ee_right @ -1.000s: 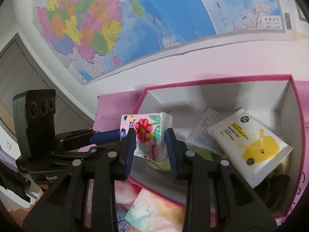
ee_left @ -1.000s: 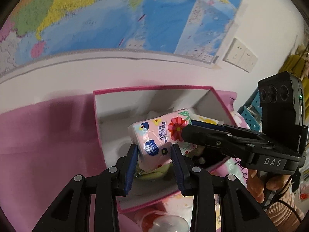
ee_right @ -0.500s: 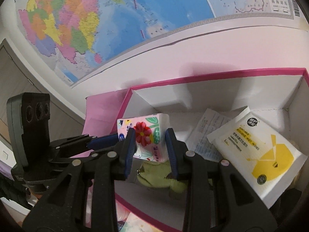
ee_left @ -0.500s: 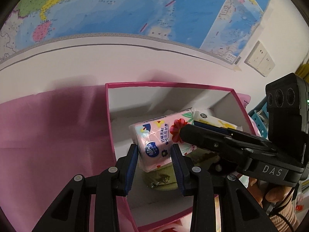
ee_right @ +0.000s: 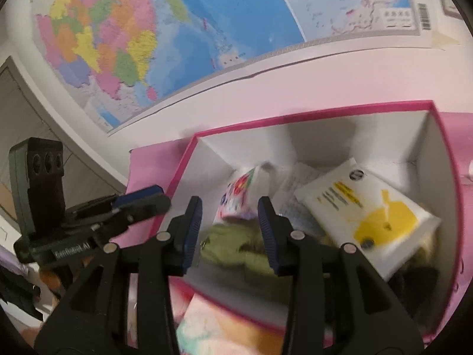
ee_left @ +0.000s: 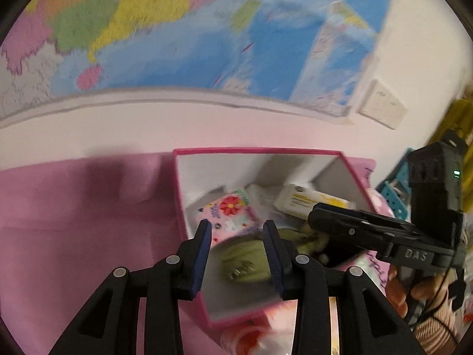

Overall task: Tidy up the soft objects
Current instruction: 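Grasp the clear plastic packet on the bedspread with the right tool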

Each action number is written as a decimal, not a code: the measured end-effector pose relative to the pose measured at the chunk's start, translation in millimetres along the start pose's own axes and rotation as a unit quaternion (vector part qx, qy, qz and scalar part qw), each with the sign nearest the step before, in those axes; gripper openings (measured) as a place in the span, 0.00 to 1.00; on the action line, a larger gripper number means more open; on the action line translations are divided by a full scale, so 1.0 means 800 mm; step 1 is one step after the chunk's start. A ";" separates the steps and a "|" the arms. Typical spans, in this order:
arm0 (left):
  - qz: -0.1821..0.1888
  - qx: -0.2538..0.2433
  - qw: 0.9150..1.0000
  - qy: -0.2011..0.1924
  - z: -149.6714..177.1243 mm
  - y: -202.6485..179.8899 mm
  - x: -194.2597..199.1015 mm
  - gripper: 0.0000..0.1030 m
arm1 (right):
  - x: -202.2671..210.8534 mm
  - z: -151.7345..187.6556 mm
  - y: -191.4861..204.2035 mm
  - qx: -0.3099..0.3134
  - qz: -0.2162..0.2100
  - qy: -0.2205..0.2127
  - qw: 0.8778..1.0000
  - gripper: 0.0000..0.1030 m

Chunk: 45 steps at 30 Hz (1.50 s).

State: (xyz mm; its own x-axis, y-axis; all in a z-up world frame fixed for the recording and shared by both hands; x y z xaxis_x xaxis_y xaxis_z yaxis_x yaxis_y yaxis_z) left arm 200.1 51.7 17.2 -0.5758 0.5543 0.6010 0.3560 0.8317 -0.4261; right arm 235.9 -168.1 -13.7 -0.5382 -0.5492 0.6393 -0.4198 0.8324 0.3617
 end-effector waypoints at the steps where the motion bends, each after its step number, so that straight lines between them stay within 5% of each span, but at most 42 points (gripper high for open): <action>1: 0.006 -0.009 1.000 -0.005 0.004 -0.008 0.008 0.37 | 0.008 0.005 0.001 0.004 -0.004 -0.002 1.000 0.40; 13: 0.084 -0.104 0.991 -0.005 0.097 -0.113 0.046 0.45 | 0.114 0.117 0.003 0.062 -0.026 0.003 0.998 0.45; 21: 0.170 -0.133 0.971 0.106 0.200 -0.178 0.009 0.45 | 0.148 0.221 -0.043 0.023 0.023 0.044 0.998 0.45; 28: 0.197 -0.147 0.949 0.197 0.279 -0.211 -0.016 0.45 | 0.165 0.285 -0.070 -0.002 0.057 0.076 0.995 0.45; 37: 0.207 -0.116 0.937 0.257 0.324 -0.217 -0.021 0.46 | 0.172 0.334 -0.071 0.005 0.062 0.097 0.993 0.45; 40: 0.217 -0.107 0.935 0.261 0.327 -0.221 -0.020 0.53 | 0.172 0.343 -0.067 0.014 0.063 0.092 0.994 0.45; 45: 0.214 -0.072 0.942 0.248 0.325 -0.225 -0.031 0.49 | 0.173 0.351 -0.061 0.011 0.057 0.086 0.995 0.45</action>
State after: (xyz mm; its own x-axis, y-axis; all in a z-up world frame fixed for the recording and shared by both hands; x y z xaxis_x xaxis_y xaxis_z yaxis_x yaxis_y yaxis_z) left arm -41.0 -120.0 -96.8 0.0458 0.7567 0.6522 0.5947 0.5039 -0.6264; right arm -22.8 -305.4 -133.4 -0.4518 -0.4284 0.7825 -0.3791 0.8862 0.2663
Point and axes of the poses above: each gripper's, at about its wrist camera, not at the fingertips, and x roughly against the way its jaws point, y to its left, z to its underside, the point moved 1 cm from there along -x, roughly the way its jaws point, and after that the axes turned 14 degrees about z, right-handed, at the moved point
